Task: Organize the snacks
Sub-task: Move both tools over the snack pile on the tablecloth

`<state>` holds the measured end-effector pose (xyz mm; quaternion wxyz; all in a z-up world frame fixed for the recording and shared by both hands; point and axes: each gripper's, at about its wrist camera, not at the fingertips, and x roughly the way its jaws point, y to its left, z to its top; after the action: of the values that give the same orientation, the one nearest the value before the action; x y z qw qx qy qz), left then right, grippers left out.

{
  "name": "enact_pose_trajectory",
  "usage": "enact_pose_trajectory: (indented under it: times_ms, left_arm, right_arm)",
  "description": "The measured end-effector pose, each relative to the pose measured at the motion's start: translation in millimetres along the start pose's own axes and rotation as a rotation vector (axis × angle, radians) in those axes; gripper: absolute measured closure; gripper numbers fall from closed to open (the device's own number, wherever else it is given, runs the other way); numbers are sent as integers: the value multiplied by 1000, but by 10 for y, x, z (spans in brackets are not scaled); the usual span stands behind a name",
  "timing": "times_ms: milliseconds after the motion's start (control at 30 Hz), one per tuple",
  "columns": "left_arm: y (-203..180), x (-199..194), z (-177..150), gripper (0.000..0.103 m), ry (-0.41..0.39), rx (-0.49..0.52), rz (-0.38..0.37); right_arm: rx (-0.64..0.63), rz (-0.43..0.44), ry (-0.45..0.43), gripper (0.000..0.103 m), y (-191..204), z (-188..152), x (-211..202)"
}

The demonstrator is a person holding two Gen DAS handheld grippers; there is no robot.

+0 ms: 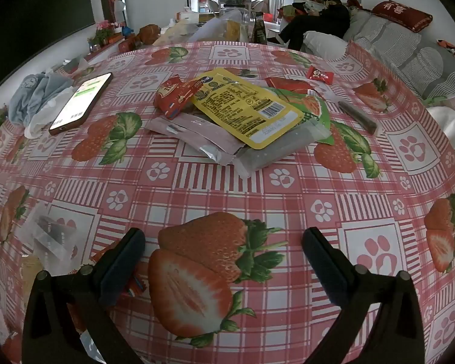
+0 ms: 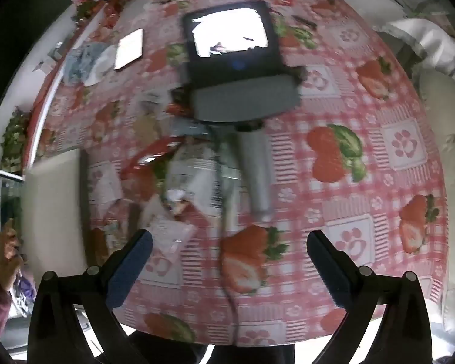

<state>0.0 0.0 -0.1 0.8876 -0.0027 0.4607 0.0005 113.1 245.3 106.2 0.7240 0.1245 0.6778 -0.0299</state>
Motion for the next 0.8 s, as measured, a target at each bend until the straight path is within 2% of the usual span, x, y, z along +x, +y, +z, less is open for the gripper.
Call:
enact_pose_trajectory:
  times_ms: [33, 200, 300, 433, 733, 767, 800]
  left_arm:
    - [0, 0, 1, 0, 1, 0, 0]
    - [1, 1, 3, 0, 1, 0, 0]
    - [3, 2, 7, 0, 1, 0, 0]
    - [4, 0, 0, 0, 0, -3, -2]
    - [24, -8, -11, 0, 0, -16, 3]
    - [15, 4, 4, 0, 9, -21, 4]
    - [20, 16, 46, 0, 57, -12, -3]
  right_arm:
    - [28, 41, 30, 1, -73, 27, 14]
    - [73, 41, 66, 1, -460, 113, 42]
    - [64, 33, 54, 1, -708, 194, 16]
    - [93, 73, 57, 1, -1040, 311, 21]
    - [96, 111, 85, 1, -1424, 458, 190]
    - [91, 109, 85, 1, -1450, 473, 200]
    - [86, 99, 85, 1, -1480, 494, 191]
